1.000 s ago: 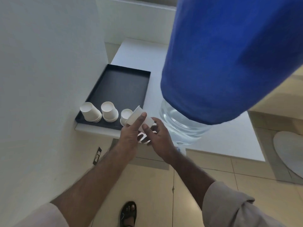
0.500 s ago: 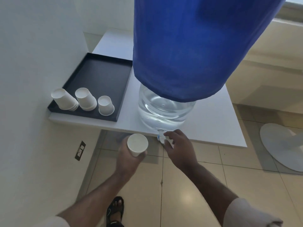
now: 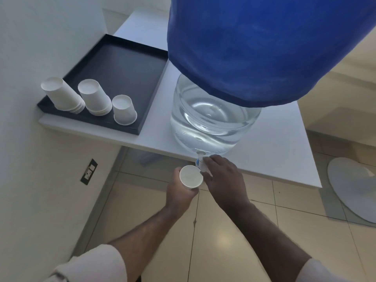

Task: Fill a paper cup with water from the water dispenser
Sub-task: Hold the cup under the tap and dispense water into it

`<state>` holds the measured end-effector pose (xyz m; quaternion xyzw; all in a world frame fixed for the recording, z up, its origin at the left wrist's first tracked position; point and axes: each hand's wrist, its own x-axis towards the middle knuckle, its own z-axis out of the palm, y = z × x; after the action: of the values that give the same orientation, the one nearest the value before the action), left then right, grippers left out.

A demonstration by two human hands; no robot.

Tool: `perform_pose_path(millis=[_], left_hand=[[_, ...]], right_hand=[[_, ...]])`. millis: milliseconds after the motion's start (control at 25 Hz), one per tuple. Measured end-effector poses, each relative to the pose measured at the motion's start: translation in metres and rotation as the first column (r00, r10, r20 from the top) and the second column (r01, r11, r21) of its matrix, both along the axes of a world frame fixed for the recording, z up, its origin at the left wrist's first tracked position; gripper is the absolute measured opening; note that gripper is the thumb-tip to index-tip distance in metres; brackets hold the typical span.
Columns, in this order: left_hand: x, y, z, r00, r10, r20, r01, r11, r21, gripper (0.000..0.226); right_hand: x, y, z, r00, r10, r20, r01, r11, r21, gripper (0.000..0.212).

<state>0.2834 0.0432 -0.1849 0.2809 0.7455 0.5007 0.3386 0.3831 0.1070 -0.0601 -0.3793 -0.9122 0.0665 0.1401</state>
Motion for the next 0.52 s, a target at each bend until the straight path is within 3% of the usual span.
perform_pose_path(millis=[240,520], left_hand=[[0.004,0.014,-0.011,0.998,0.046,0.048,-0.047,0.999,0.004,0.063],[0.000,0.026,-0.018,0.995,0.063,0.075,-0.065,0.998,0.021,0.066]], right_hand=[[0.002,0.001,-0.006,0.999,0.044,-0.001,-0.043,0.998,0.044,0.035],[-0.004,0.014,0.003,0.999,0.030,-0.023,-0.031,0.999,-0.016,0.008]])
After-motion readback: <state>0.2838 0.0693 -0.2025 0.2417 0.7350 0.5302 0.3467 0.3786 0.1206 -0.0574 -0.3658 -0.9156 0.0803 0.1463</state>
